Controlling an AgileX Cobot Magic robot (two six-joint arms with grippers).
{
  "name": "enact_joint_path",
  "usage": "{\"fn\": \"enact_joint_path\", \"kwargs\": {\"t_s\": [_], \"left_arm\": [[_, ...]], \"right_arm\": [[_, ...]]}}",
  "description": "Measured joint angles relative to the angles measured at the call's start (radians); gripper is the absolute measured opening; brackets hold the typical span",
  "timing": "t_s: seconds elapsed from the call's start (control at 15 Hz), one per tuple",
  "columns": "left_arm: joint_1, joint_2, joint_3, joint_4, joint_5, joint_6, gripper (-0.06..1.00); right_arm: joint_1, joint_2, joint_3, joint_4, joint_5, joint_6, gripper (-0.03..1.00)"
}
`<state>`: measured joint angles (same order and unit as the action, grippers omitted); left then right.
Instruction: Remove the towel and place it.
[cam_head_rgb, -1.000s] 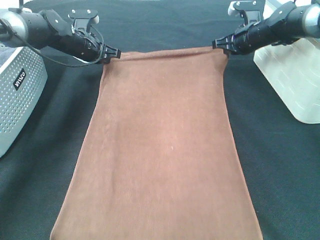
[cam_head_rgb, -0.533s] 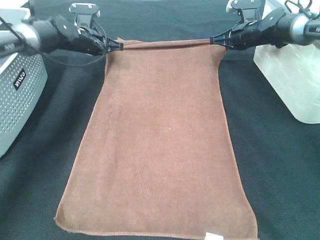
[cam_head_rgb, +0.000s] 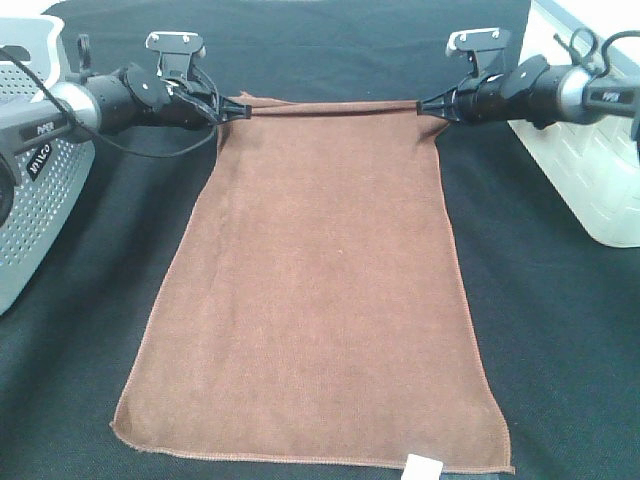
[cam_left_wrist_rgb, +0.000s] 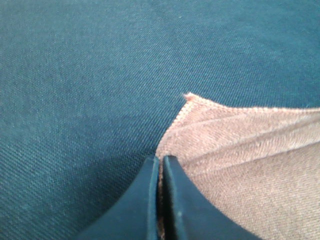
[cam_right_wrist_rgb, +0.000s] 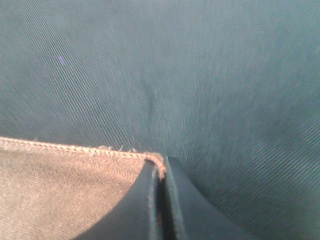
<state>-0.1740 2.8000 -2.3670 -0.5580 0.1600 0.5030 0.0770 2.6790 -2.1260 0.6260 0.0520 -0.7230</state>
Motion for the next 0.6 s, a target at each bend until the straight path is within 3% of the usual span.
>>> {"fn": "enact_joint_path", "kwargs": {"t_s": [0.6], "left_arm": [[-0.005, 0.037, -0.005, -0.002, -0.053, 0.000, 0.00]], "right_arm": [[0.044, 0.063, -0.052, -0.004, -0.064, -0.025, 0.00]]}}
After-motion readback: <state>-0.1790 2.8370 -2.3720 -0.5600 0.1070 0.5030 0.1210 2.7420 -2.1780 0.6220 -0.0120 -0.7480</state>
